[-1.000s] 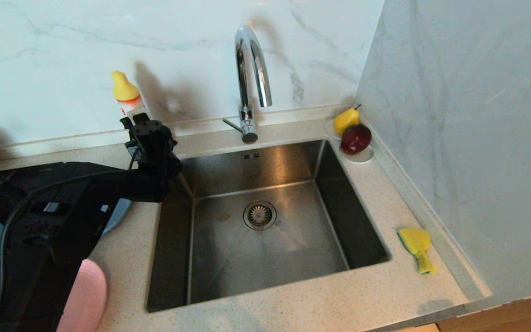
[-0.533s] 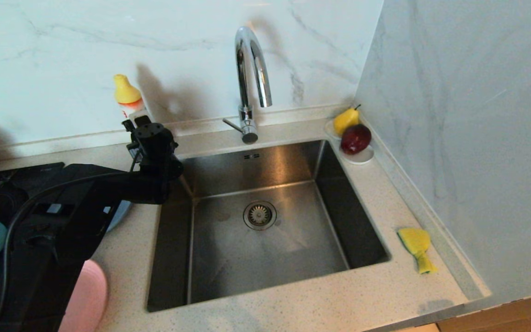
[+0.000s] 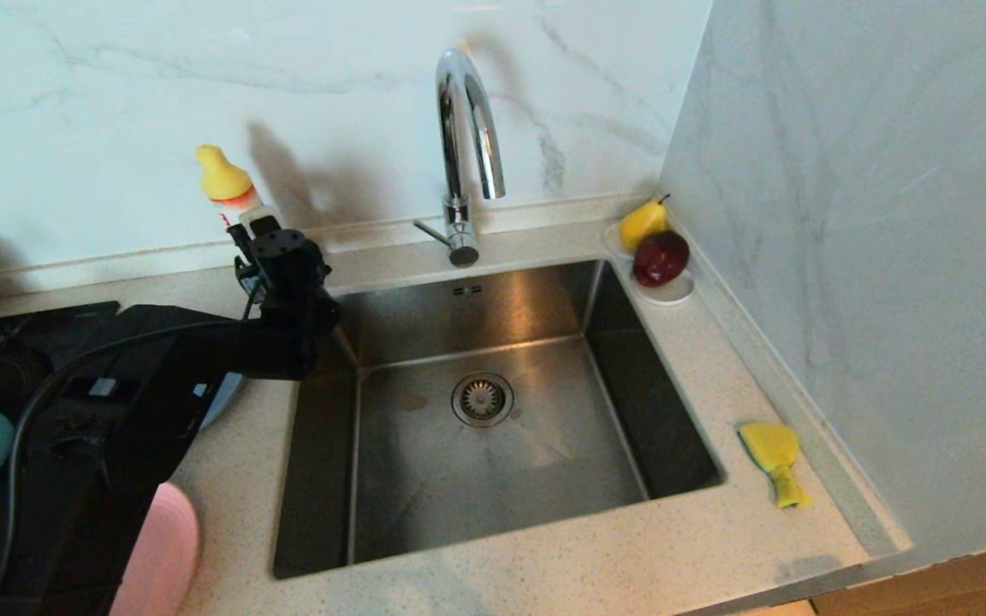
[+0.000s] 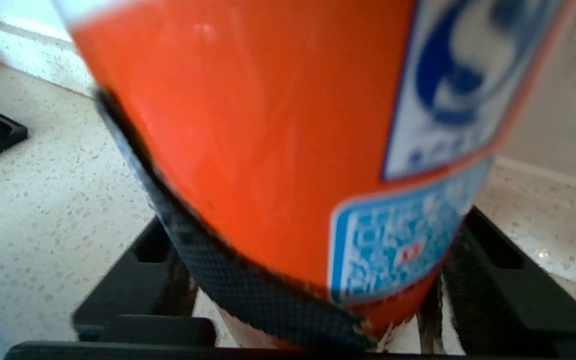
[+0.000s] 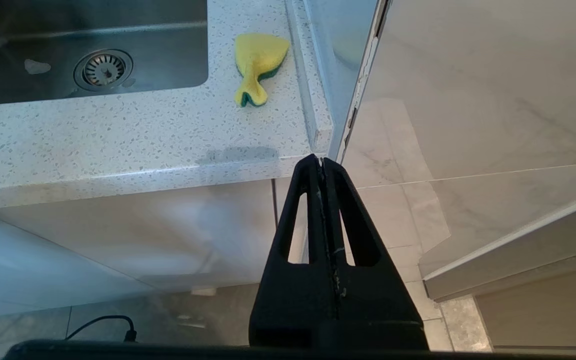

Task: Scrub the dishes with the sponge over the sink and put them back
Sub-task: Place the dish soap on the table, then turn on the faucet

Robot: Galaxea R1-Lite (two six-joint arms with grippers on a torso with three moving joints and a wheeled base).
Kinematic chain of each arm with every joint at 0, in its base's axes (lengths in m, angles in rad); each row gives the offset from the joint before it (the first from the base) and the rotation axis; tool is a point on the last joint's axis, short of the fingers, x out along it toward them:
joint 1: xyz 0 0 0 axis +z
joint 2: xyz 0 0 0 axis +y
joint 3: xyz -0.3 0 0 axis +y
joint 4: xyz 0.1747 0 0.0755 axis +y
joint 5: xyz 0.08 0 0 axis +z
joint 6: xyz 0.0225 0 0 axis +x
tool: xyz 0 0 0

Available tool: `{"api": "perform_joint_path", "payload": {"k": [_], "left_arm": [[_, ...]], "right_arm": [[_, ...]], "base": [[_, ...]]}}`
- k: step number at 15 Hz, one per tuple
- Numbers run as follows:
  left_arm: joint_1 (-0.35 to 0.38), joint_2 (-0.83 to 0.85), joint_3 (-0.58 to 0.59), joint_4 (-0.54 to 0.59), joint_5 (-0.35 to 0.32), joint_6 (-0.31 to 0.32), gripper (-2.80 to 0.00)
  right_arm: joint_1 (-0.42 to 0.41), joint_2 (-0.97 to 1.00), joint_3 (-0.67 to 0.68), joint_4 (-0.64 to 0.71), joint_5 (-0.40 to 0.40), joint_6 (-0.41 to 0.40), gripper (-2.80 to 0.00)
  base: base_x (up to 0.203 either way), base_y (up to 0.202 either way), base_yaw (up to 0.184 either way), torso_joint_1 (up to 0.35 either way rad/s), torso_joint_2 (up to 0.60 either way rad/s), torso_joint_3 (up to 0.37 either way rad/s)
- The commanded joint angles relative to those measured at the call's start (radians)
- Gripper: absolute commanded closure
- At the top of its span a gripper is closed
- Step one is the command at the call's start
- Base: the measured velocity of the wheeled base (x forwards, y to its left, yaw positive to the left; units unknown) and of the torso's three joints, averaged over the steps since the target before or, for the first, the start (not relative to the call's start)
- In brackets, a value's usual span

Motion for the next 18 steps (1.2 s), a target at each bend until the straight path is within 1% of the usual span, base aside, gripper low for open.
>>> {"api": "perform_joint_path", "payload": {"k": [1,5,9,13,15,17,18], "left_arm": [[0.0,-0.016,0.0,-0.007,0.007,0.0,-2.8],[0.0,-0.106,0.002,-0.007,0.013,0.0,-2.8],[-0.001,-0.244,0.014,0.006,0.015,0.004,-2.8],[-0.01,-0.379,0.074,0.01,0.015,0.013,-2.8],[-0.011,-0.46,0.092,0.035,0.013,0.017,-2.8],[-0.011,-0.552,0.106,0.084,0.011,0.018,-2.8],[-0.01,-0.609,0.116,0.118,0.009,0.018,-1.45]], "right_arm": [[0.0,-0.002,0.0,0.0,0.0,0.0,0.0],[0.0,-0.002,0.0,0.0,0.0,0.0,0.0],[0.0,-0.002,0.0,0.0,0.0,0.0,0.0],[0.0,-0.002,0.0,0.0,0.0,0.0,0.0],[0.0,-0.002,0.0,0.0,0.0,0.0,0.0],[0.0,-0.002,0.0,0.0,0.0,0.0,0.0],[0.0,-0.002,0.0,0.0,0.0,0.0,0.0]], "base": [[0.0,0.0,0.0,0.0,0.0,0.0],[0.0,0.0,0.0,0.0,0.0,0.0],[0.0,0.0,0.0,0.0,0.0,0.0],[0.0,0.0,0.0,0.0,0.0,0.0],[0.0,0.0,0.0,0.0,0.0,0.0],[0.0,0.0,0.0,0.0,0.0,0.0],[0.0,0.0,0.0,0.0,0.0,0.0]]}}
